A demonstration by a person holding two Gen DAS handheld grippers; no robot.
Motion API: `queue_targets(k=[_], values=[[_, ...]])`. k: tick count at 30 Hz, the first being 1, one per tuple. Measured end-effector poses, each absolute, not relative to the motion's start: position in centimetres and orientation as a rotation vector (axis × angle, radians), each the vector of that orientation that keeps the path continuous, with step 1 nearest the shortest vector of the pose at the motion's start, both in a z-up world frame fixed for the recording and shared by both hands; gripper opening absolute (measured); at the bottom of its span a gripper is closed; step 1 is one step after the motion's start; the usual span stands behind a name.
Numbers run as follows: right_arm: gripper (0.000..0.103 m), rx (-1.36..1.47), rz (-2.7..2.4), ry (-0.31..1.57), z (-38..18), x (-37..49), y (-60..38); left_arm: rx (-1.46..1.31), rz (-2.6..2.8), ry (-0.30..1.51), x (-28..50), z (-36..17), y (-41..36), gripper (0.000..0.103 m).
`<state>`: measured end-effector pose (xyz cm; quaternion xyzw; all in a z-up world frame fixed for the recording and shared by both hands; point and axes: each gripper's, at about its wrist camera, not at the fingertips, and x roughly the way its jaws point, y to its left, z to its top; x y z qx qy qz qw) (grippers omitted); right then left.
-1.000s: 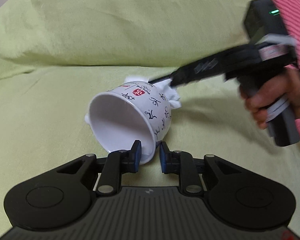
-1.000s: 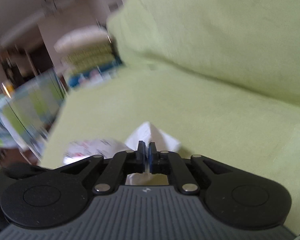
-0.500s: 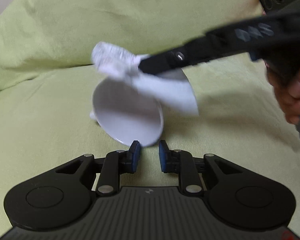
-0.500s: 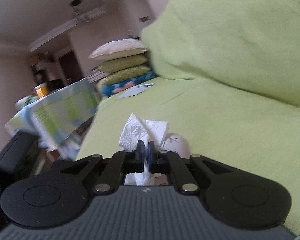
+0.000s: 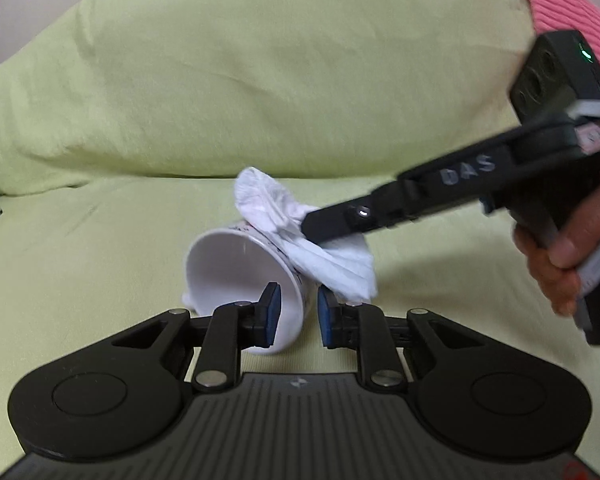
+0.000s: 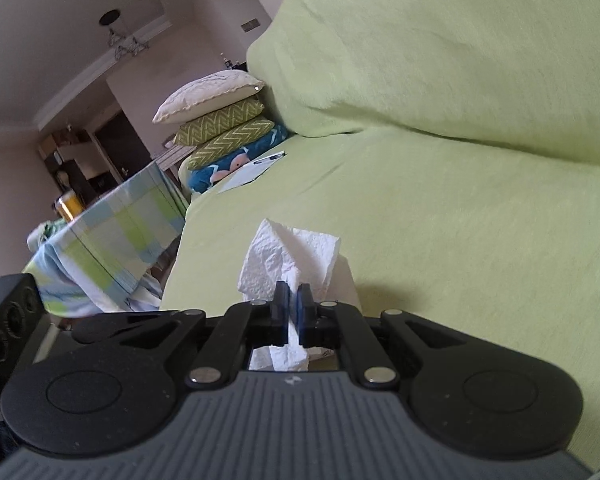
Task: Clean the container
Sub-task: 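Wipe the mug's base and outer wall with the tissue in the right gripper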
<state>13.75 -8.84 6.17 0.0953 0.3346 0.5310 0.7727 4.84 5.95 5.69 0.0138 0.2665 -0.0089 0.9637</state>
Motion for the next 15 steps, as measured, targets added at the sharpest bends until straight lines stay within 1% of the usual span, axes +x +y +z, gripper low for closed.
queue_targets(k=[1, 3, 5, 8, 11, 15], values=[[0.003, 0.208, 1.143, 0.718, 6.5, 14.1, -9.0, 0.016, -0.021, 0.542, 5.3, 5.7, 6.1, 0.022], [0.003, 0.191, 1.148, 0.692, 7.3, 14.8, -8.9, -0.007, -0.047, 0.549, 5.7, 5.7, 6.2, 0.007], [0.003, 0.161, 1.170, 0.666, 8.3, 15.3, -8.5, 0.013, -0.066, 0.563, 6.0, 5.5, 6.1, 0.005], [0.003, 0.059, 1.246, 0.660, 9.2, 15.3, -6.6, 0.091, -0.097, 0.599, 5.5, 4.2, 5.5, 0.005], [0.003, -0.053, 1.338, 0.717, 8.9, 14.5, -4.4, 0.153, -0.117, 0.625, 4.9, 3.1, 5.4, 0.011], [0.002, -0.123, 1.386, 0.679, 8.8, 12.6, -3.5, 0.173, -0.131, 0.628, 5.0, 2.4, 5.9, 0.013]])
